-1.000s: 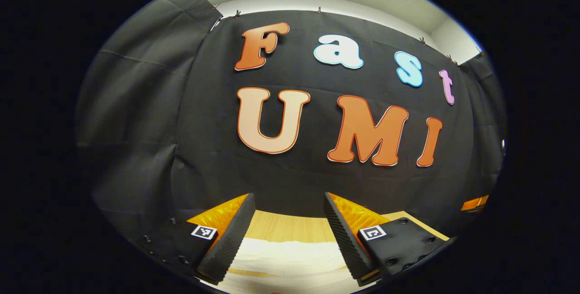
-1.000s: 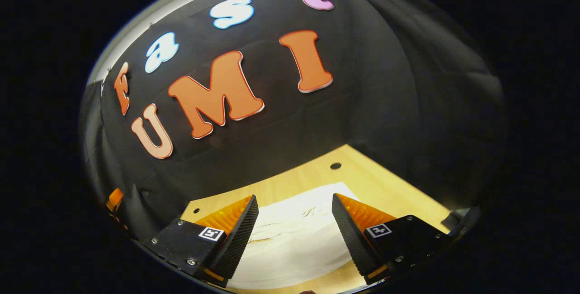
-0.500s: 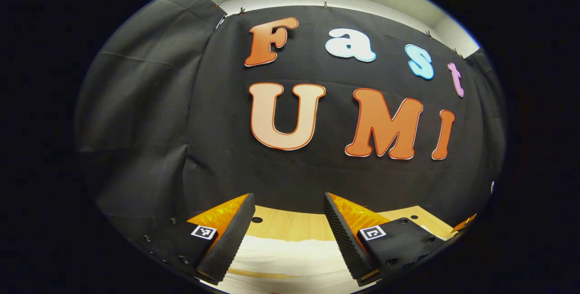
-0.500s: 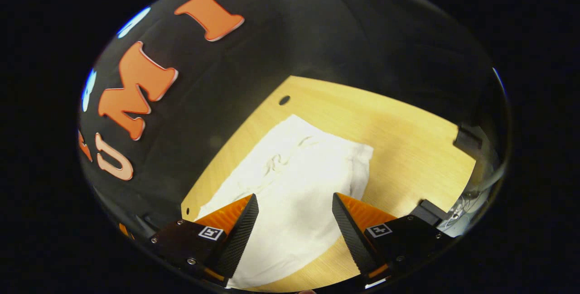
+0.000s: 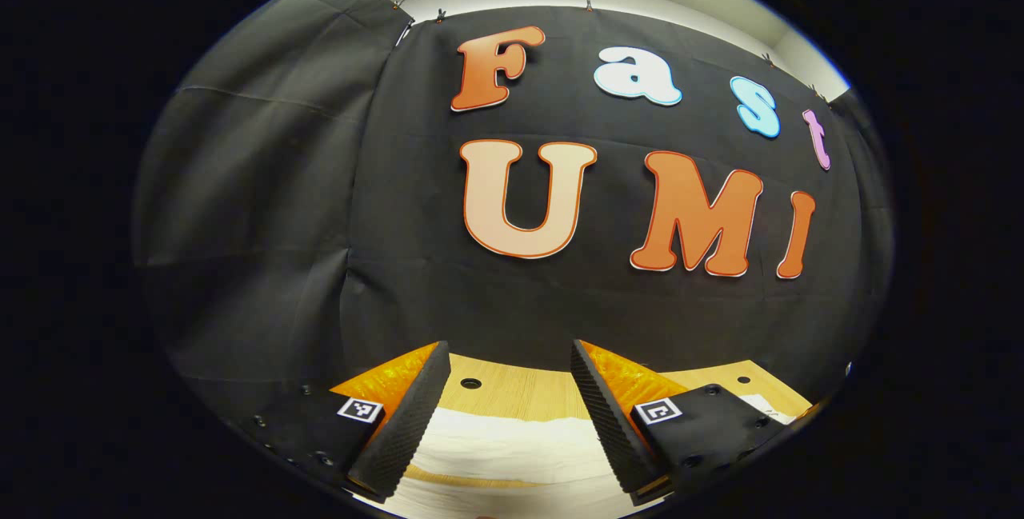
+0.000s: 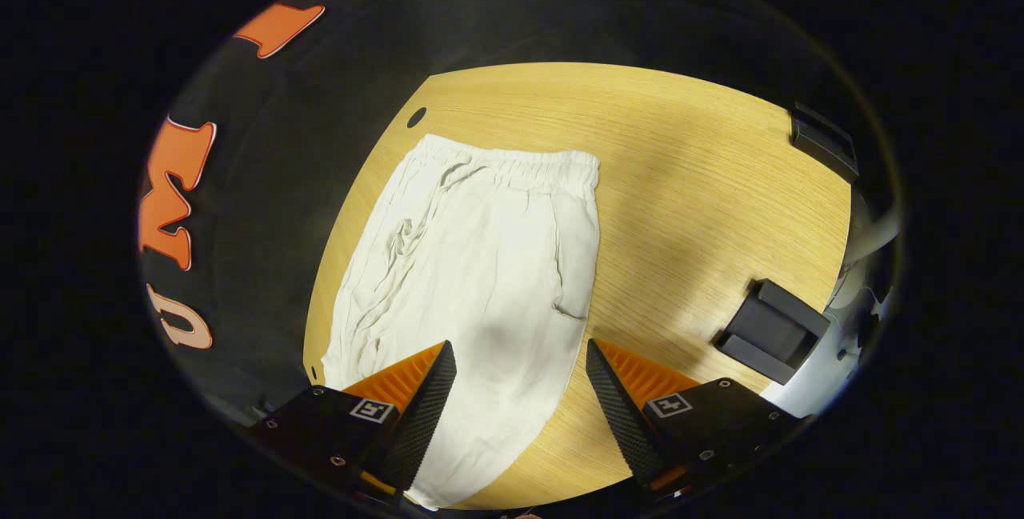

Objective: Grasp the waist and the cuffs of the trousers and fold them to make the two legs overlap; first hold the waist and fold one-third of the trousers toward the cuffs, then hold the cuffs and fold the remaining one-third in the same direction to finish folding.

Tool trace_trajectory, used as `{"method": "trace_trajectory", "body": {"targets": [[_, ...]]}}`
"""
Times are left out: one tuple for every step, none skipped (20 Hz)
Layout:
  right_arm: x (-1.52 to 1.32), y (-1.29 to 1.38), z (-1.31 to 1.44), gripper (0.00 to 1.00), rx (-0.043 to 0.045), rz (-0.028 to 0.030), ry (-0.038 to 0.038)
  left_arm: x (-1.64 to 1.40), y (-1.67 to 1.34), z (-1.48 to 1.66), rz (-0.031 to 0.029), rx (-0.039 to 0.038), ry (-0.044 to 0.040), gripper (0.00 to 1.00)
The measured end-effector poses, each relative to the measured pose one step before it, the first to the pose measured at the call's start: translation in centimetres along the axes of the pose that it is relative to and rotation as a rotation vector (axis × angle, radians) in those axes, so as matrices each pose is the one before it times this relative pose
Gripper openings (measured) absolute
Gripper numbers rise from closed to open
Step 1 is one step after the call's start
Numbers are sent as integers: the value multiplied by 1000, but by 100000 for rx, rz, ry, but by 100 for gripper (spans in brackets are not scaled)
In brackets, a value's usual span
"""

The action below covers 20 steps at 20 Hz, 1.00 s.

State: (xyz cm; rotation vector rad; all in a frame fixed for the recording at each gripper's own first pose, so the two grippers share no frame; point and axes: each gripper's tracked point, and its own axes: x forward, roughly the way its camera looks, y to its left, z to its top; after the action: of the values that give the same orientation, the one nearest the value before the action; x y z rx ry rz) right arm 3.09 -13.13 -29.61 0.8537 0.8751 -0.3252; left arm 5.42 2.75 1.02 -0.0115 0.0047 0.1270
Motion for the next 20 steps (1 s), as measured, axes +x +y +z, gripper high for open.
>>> {"method": "trace_trajectory", "body": {"targets": [[251, -118, 26, 98, -222, -980, 245, 61, 86, -237, 360, 510, 342, 98], [267, -70, 11, 97, 115, -912, 338, -43, 251, -71, 361, 591, 332, 98], [261, 18, 85, 96, 572, -461, 316, 40, 33, -159, 210, 480, 208, 98], [252, 37, -46, 94, 669, -48, 770, -94, -9, -87, 139, 152, 102, 98], [279, 94, 21, 91, 907, 25, 476, 71, 106, -23, 90, -91, 298, 98], [346, 41, 63, 86, 562, -190, 423, -39, -34, -203, 20, -247, 366, 98], [306, -160, 42, 82, 333, -776, 509, -43, -11, -77, -186, -203, 365, 98], [162, -245, -107, 74, 73, -1339, 814, -74, 160, 40, 150, -65, 84, 98], [67, -165, 28, 69, -872, -923, 393, -57, 191, 36, 411, 175, 89, 98], [234, -105, 30, 60, -1246, -1055, 29, 29, 240, -226, 577, 192, 120, 98], [201, -271, 61, 54, -944, -1409, -3, -10, 66, 53, 333, -25, -51, 98], [210, -108, -45, 42, 27, -894, 198, -79, 86, -3, 293, -291, 243, 98], [121, -205, -30, 35, 739, -858, 360, 43, 148, -334, 294, -532, 555, 98], [84, -177, 7, 21, 1262, -792, 360, 26, 123, -241, 353, -848, 801, 98], [78, -85, 31, 13, 1399, -380, 254, -39, 52, -362, 127, -1126, 1377, 98], [-59, 49, -90, 1, 596, 381, 91, -41, 59, -403, -56, -1226, 1733, 99], [-5, -38, -34, 1, -402, 124, -97, 142, 167, -670, 149, -1180, 2205, 99], [-20, -16, 32, 1, -679, 49, -3, 34, 198, -606, 177, -1489, 2583, 98], [-4, 34, -57, 1, -890, -23, -35, -124, 367, -989, 231, -2132, 2785, 100], [-27, -13, -2, 1, -1050, -127, -14, -80, 343, -875, 206, -2887, 3020, 99]]}}
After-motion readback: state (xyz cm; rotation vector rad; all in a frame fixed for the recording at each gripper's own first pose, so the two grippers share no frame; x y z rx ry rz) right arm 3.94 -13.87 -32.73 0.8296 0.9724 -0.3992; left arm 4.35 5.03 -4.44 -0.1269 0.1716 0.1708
